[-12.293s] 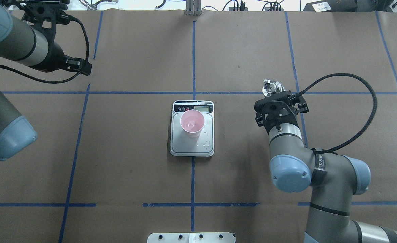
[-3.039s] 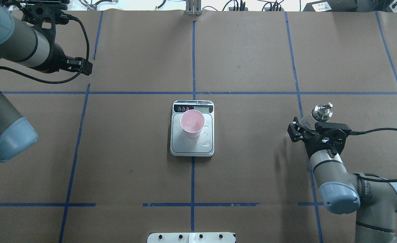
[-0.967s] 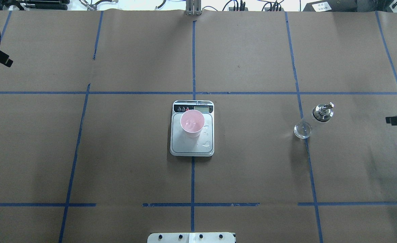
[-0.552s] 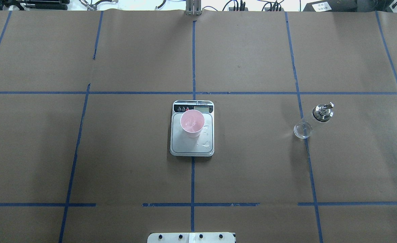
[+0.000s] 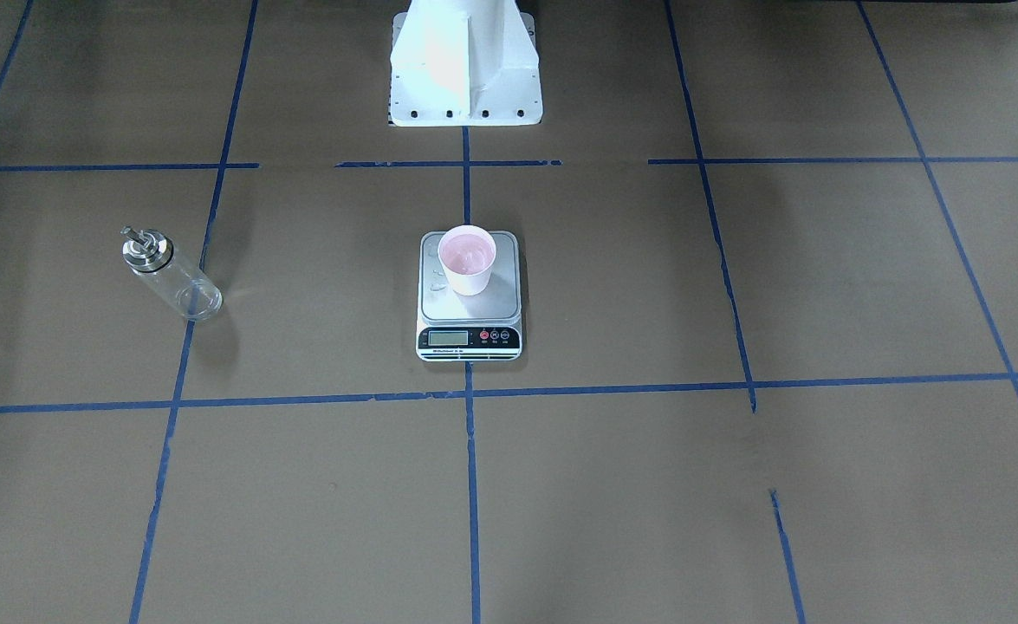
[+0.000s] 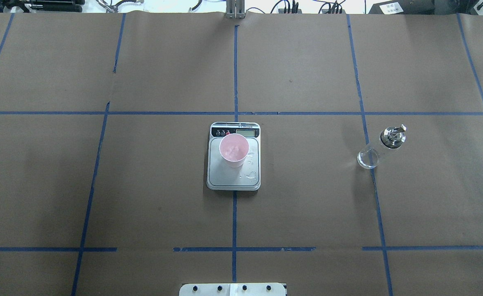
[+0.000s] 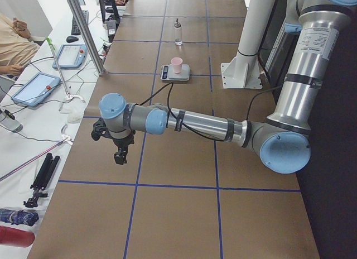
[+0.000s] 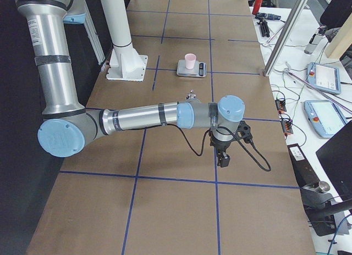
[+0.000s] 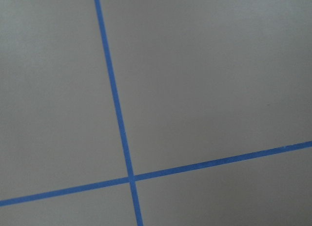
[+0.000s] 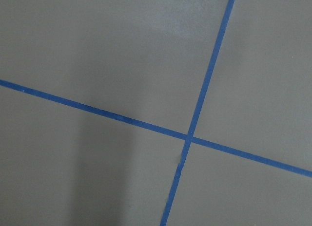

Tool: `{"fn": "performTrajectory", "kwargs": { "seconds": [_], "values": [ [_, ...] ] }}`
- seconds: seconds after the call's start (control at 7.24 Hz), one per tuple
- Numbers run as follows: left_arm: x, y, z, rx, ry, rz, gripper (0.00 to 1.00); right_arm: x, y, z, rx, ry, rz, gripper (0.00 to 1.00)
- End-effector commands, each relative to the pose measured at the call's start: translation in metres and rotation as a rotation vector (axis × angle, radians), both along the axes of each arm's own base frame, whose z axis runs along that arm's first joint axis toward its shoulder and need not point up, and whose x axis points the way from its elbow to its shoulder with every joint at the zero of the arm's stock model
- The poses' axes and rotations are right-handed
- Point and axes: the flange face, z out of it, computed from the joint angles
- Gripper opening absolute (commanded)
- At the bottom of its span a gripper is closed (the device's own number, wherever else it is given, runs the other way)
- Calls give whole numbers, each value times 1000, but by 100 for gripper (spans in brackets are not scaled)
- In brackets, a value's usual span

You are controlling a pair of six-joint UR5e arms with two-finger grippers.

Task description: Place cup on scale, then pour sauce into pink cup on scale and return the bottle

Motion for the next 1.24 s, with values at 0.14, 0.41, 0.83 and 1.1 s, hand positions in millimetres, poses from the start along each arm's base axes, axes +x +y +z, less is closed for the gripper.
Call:
{"fn": "performTrajectory", "kwargs": {
  "seconds": [0.14, 0.41, 0.83, 1.1],
  "values": [
    [6, 38, 25, 61, 27, 10, 100, -1, 5, 7, -17, -2, -7, 100],
    [5, 44, 22, 65, 29, 12, 100, -2, 5, 8, -12, 0, -9, 100],
    [1, 50, 29, 22, -36, -5, 100, -5, 15, 19, -38, 2, -7, 100],
    [-2, 48, 28, -28, -58, -69, 100, -7, 25, 30, -33, 6, -7, 100]
  ]
}}
